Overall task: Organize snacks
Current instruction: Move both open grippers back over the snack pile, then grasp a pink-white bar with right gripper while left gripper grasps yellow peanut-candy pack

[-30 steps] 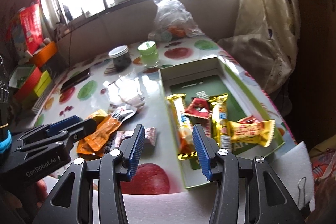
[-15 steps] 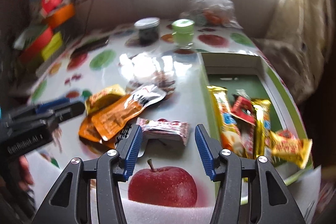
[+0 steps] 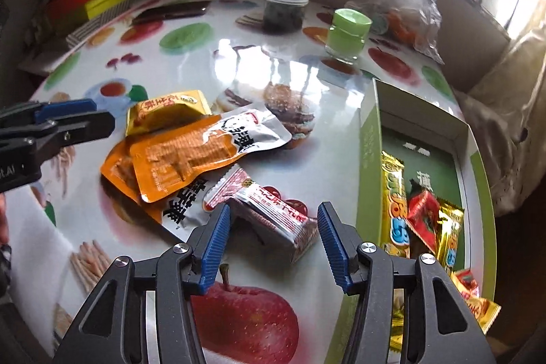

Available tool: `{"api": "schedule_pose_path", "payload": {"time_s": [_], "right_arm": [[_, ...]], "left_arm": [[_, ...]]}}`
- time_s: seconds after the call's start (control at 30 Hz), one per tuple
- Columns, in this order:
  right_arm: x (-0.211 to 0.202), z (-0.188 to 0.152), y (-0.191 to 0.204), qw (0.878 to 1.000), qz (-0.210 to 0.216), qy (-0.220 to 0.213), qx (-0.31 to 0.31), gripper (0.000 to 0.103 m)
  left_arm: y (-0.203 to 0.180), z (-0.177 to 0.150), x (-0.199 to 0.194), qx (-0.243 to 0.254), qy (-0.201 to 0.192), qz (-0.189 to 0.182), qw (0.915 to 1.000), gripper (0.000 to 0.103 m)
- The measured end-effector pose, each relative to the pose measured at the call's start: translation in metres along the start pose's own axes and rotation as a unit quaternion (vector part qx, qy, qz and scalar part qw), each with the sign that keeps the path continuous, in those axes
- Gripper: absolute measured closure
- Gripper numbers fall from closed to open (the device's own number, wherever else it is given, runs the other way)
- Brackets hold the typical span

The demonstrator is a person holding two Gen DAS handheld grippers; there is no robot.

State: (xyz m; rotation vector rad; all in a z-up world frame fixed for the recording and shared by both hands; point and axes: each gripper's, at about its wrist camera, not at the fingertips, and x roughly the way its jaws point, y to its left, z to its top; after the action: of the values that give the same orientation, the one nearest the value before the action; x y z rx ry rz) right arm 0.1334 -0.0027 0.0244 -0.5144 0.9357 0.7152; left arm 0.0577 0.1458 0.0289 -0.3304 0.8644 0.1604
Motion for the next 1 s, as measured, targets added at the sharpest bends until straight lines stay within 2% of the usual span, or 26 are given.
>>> {"api": "schedule_pose_path", "payload": {"time_s": [0.1, 0.23, 0.43, 0.53, 0.67, 0.9, 1.0], "right_arm": [[0.007, 0.001, -0.001, 1.0, 0.001, 0.008, -0.002, 0.048], [0.01, 0.005, -0.009, 1.0, 0.009, 0.01, 0.024, 0.048], [0.013, 0.006, -0.014, 0.999, 0.007, 0.011, 0.044, 0.048], [0.014, 0.007, -0.014, 0.998, 0.007, 0.011, 0.056, 0.048], [0.013, 0.006, -0.015, 0.998, -0.003, 0.012, 0.067, 0.057], [0.011, 0.003, -0.015, 0.996, 0.002, 0.002, 0.085, 0.078], [0.011, 0.002, -0.017, 0.996, -0.003, 0.0, 0.093, 0.083]], "left_arm": [[0.003, 0.002, 0.004, 0.0, 0.004, 0.0, 1.0, 0.056], [0.002, 0.007, 0.01, 0.01, 0.008, 0.001, 0.9999, 0.056], [0.0, 0.014, 0.022, 0.018, 0.023, -0.018, 0.9994, 0.056], [-0.003, 0.016, 0.03, 0.028, 0.03, -0.012, 0.9991, 0.056], [-0.005, 0.019, 0.037, 0.029, 0.037, -0.003, 0.9989, 0.048], [-0.009, 0.023, 0.05, 0.045, 0.048, 0.009, 0.9978, 0.047], [-0.011, 0.024, 0.054, 0.051, 0.051, 0.016, 0.9973, 0.048]]}}
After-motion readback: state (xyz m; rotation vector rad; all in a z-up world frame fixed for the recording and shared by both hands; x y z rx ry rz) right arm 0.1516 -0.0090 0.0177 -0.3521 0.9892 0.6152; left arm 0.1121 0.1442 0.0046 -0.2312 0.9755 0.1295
